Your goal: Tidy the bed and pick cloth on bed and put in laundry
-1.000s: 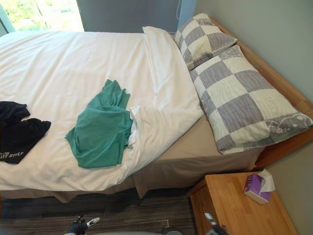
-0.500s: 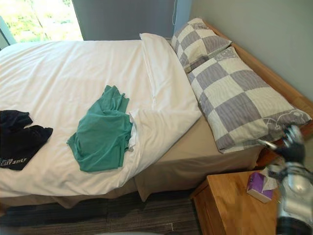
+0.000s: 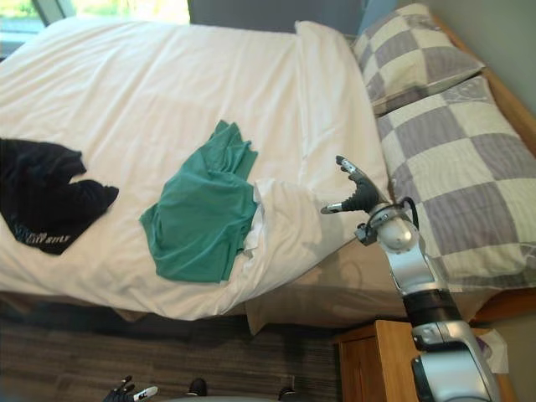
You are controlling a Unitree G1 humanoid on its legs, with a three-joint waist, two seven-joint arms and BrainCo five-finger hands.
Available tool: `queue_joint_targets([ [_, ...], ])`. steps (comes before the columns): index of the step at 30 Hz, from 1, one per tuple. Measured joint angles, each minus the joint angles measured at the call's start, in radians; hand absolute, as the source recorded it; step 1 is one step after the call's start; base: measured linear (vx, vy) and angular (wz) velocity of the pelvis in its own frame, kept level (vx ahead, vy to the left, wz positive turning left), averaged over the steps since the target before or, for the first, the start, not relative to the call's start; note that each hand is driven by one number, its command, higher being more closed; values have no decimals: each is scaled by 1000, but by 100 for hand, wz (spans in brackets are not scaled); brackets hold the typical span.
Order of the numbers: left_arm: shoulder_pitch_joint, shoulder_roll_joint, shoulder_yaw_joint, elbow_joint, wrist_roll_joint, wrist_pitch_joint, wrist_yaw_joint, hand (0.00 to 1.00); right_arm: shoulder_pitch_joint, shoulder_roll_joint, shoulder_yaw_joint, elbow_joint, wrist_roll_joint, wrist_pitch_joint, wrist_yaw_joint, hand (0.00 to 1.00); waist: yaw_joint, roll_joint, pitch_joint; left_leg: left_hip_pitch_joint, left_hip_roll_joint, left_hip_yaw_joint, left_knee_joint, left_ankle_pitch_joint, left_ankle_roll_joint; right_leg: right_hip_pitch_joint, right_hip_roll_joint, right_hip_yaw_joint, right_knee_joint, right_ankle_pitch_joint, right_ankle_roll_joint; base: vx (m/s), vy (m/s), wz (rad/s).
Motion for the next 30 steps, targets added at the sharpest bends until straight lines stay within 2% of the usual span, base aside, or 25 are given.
queue_joint_targets([
  [5,-56,3,2,-20,-1,1,14,0,-130,0,33,85,-28,25,-71,0,34,-6,86,-72,14,-22,10,35,-2,-49,14,-13,-9,43,-2,-90,-20,14],
  [7,-72,10,4,-25,-1,1,17,0,-154,0,41,87,-36,25,-89,0,45,-14,99,-89,14,-23,10,38,1,-62,14,-14,-12,43,-2,-96,-10,8],
  [12,-157,67,11,-38,-1,-4,15,0,-269,0,103,105,-36,43,-123,0,56,-40,156,-154,9,-38,-1,77,6,-113,16,-15,-19,54,-16,-117,-8,12],
  [14,-187,84,12,-39,-1,-7,14,0,-292,0,108,112,-37,50,-124,0,56,-40,177,-164,7,-50,-20,98,8,-126,16,-16,-20,54,-16,-118,-8,19],
  [20,-279,128,11,-48,-2,-24,-6,0,-328,-6,115,221,-36,81,-126,0,85,-32,263,-215,5,-75,-53,146,14,-180,20,-26,-9,57,-20,-81,0,14],
  [21,-290,138,9,-51,-3,-30,-12,0,-332,-6,115,253,-36,82,-125,100,87,-32,263,-234,5,-80,-53,152,12,-199,19,-31,-5,57,-20,9,4,13],
  [23,-313,155,3,-53,-3,-40,-30,0,-364,-5,115,314,-36,87,-119,100,91,-28,286,-239,3,-82,-53,158,12,-205,17,-32,1,57,-20,30,2,7],
  [27,-352,190,-47,-67,-8,-92,-54,0,-432,-10,111,410,-36,87,-118,100,94,-16,298,-257,-4,-91,-53,161,12,-222,10,-38,10,55,-21,16,14,7],
  [30,-393,199,-77,-69,-32,-103,-72,0,-456,-42,86,437,-18,88,-118,100,96,-1,306,-276,-10,-108,-54,169,12,-238,5,-40,22,54,-21,4,20,15],
])
